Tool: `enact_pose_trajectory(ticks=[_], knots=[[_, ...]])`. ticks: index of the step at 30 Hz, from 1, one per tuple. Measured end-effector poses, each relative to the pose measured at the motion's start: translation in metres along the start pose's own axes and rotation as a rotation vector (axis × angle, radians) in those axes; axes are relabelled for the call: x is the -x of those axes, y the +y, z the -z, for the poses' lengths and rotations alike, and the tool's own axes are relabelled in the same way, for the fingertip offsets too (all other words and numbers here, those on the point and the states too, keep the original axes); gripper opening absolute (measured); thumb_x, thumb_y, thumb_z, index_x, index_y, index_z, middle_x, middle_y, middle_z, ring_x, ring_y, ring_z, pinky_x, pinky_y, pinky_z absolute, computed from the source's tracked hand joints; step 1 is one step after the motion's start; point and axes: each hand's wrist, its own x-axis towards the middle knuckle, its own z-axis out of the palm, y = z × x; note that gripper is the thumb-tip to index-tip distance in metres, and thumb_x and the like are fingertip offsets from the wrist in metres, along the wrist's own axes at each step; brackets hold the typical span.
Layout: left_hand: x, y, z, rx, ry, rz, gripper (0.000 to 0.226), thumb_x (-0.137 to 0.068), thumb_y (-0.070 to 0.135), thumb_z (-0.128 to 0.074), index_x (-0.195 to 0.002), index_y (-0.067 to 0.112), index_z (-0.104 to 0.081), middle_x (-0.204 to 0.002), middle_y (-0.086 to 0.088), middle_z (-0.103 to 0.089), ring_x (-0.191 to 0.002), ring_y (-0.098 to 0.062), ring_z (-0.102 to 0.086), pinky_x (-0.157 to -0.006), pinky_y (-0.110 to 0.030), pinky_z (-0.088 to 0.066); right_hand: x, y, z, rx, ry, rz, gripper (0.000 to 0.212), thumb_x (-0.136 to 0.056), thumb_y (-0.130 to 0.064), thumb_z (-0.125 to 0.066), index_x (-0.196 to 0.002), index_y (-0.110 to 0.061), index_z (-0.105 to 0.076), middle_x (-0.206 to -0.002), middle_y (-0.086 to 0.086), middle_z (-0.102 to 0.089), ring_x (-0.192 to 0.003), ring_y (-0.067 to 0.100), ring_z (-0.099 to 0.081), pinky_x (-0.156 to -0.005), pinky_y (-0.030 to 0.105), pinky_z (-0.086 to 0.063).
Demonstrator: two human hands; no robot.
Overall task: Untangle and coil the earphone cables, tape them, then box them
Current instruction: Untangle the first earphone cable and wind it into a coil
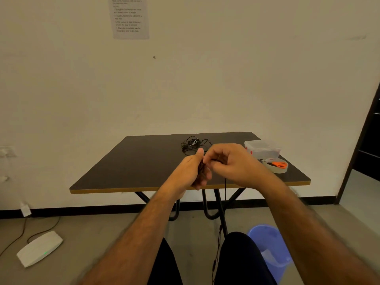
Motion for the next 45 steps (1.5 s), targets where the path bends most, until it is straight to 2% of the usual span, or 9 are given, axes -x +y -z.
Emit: enact_pose_trajectory(ticks=[3, 8, 14, 21, 29, 33, 36, 41, 45], knots=[[-0.001, 0.0, -0.004, 0.064, -0.071, 0.055, 0.065, -0.097, 0.067, -0.015, -0.076, 0.016, -0.049, -0.057, 0.004, -0.047, -0.047, -0.008, -0.033, -0.046, -0.024, -0.023, -0.006, 0.003, 0.002, 0.029, 0.031, 0.03, 0.023, -0.086, 0.0, -0.057, -0.088, -0.021, -0.068, -0.075, -0.013, -0.067, -0.072, 0.004, -0.063, -0.066, 0.016, -0.05], [-0.002, -0.001, -0.005, 0.222, -0.199, 0.12, 0.065, -0.091, 0.074, -0.012, -0.075, 0.018, -0.041, -0.058, 0.005, -0.034, -0.049, -0.008, -0.02, -0.047, -0.024, -0.013, -0.012, 0.019, 0.001, 0.057, 0.163, 0.069, 0.018, -0.086, -0.001, -0.063, -0.085, -0.019, -0.068, -0.073, -0.014, -0.064, -0.066, 0.001, -0.058, -0.064, 0.014, -0.044], [0.001, 0.002, -0.001, 0.46, -0.348, 0.173, 0.065, -0.089, 0.077, -0.014, -0.068, 0.021, -0.041, -0.056, 0.006, -0.031, -0.044, -0.006, -0.018, -0.043, -0.021, -0.01, -0.014, 0.034, -0.004, -0.311, 0.187, 0.03, 0.012, -0.087, 0.001, -0.068, -0.093, -0.009, -0.069, -0.085, 0.003, -0.071, -0.08, 0.012, -0.068, -0.077, 0.024, -0.056], [0.004, 0.015, -0.004, 0.608, -0.433, 0.065, 0.064, -0.09, 0.074, -0.017, -0.068, 0.019, -0.042, -0.055, 0.005, -0.031, -0.043, -0.006, -0.021, -0.039, -0.019, -0.016, -0.003, 0.038, -0.026, -0.6, 0.057, -0.086, 0.021, -0.094, 0.005, -0.054, -0.09, -0.012, -0.066, -0.079, -0.004, -0.072, -0.078, 0.009, -0.068, -0.071, 0.024, -0.055], [-0.001, 0.015, -0.002, 0.752, -0.272, 0.031, 0.057, -0.097, 0.065, -0.025, -0.07, 0.019, -0.044, -0.056, 0.005, -0.03, -0.043, -0.005, -0.023, -0.038, -0.018, -0.018, 0.016, 0.045, -0.06, -0.709, -0.061, -0.242, 0.022, -0.104, -0.011, -0.044, -0.103, -0.005, -0.065, -0.087, 0.012, -0.073, -0.078, 0.026, -0.07, -0.078, 0.041, -0.056], [-0.006, 0.012, 0.002, 0.771, -0.152, 0.044, 0.049, -0.104, 0.049, -0.031, -0.067, 0.021, -0.046, -0.056, 0.006, -0.03, -0.043, -0.006, -0.021, -0.038, -0.019, -0.017, 0.024, 0.056, -0.076, -0.614, -0.124, -0.276, 0.02, -0.104, -0.011, -0.044, -0.11, -0.003, -0.061, -0.093, 0.009, -0.074, -0.09, 0.027, -0.071, -0.087, 0.04, -0.056], [-0.008, 0.008, 0.002, 0.712, -0.111, 0.061, 0.045, -0.106, 0.039, -0.032, -0.066, 0.022, -0.044, -0.056, 0.006, -0.03, -0.043, -0.006, -0.019, -0.039, -0.02, -0.015, 0.02, 0.067, -0.087, -0.527, -0.03, -0.293, 0.017, -0.101, -0.007, -0.048, -0.106, -0.004, -0.064, -0.087, 0.008, -0.074, -0.085, 0.022, -0.071, -0.086, 0.039, -0.057], [-0.006, 0.006, -0.004, 0.633, -0.132, 0.066, 0.044, -0.106, 0.038, -0.033, -0.067, 0.02, -0.043, -0.056, 0.005, -0.03, -0.044, -0.007, -0.019, -0.041, -0.021, -0.014, -0.001, 0.086, -0.095, -0.43, 0.185, -0.296, 0.014, -0.097, -0.008, -0.057, -0.091, -0.007, -0.07, -0.077, 0.01, -0.071, -0.071, 0.016, -0.066, -0.066, 0.021, -0.049], [-0.006, 0.004, -0.009, 0.592, -0.128, 0.071, 0.044, -0.106, 0.038, -0.033, -0.066, 0.021, -0.043, -0.056, 0.005, -0.027, -0.044, -0.007, -0.018, -0.041, -0.021, -0.014, -0.01, 0.087, -0.1, -0.438, 0.193, -0.29, 0.02, -0.095, 0.0, -0.056, -0.085, -0.013, -0.069, -0.073, 0.003, -0.071, -0.069, 0.012, -0.067, -0.063, 0.025, -0.055]])
